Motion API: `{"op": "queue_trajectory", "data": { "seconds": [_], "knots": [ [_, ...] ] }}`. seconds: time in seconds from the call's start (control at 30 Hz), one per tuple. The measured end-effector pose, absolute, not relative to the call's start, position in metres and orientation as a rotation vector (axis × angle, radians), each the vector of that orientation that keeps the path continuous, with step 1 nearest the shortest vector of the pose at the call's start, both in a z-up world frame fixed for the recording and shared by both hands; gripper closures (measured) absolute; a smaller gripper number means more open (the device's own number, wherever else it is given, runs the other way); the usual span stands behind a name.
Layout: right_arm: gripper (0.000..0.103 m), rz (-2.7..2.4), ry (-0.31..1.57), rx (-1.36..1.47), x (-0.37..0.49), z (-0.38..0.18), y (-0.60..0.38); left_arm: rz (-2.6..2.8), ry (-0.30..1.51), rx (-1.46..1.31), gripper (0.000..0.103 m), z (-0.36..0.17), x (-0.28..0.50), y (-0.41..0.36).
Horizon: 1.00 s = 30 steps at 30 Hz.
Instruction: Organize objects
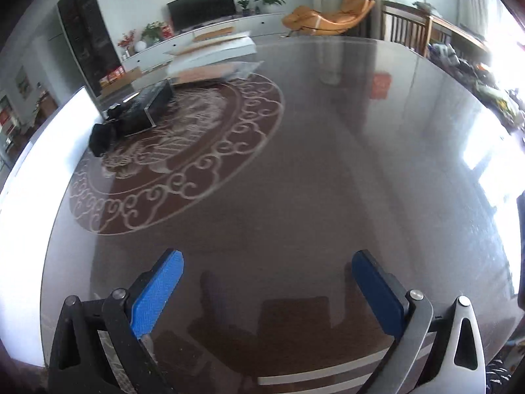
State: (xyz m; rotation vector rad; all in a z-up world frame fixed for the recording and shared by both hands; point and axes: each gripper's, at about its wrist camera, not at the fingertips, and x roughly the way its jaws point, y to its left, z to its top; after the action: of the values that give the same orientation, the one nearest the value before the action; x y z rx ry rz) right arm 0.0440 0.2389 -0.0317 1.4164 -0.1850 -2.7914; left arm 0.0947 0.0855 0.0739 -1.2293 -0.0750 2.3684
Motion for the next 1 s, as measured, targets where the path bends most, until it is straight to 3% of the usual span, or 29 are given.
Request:
{"op": "queue_trajectory", "data": {
  "seconds": [0.13,0.27,0.53,0.67,1.0],
  "knots": [
    [0.0,-2.837,-0.166,1.381,0.058,-0.024,0.243,2.52,-0.005,-1.326,0.0,0.03,0.066,0.086],
    [0.0,-2.834,-0.179,1.372,0.059,-0.023,0.246,2.586,-0.053,-1.44,0.0,0.011,0.041,0.08],
    [0.0,-2.833,-0.127,1.414,0.051,-0.03,0.239,2.667,0.079,-1.496,0.0,0.004,0.028,0.076],
    [0.0,-2.817,-0.033,1.519,0.042,-0.031,0.229,2.706,0.045,-1.485,0.0,0.005,0.03,0.073],
    [0.0,-2.787,0.021,1.431,0.049,-0.033,0.235,2.682,0.071,-1.463,0.0,0.005,0.03,0.071]
  ]
}}
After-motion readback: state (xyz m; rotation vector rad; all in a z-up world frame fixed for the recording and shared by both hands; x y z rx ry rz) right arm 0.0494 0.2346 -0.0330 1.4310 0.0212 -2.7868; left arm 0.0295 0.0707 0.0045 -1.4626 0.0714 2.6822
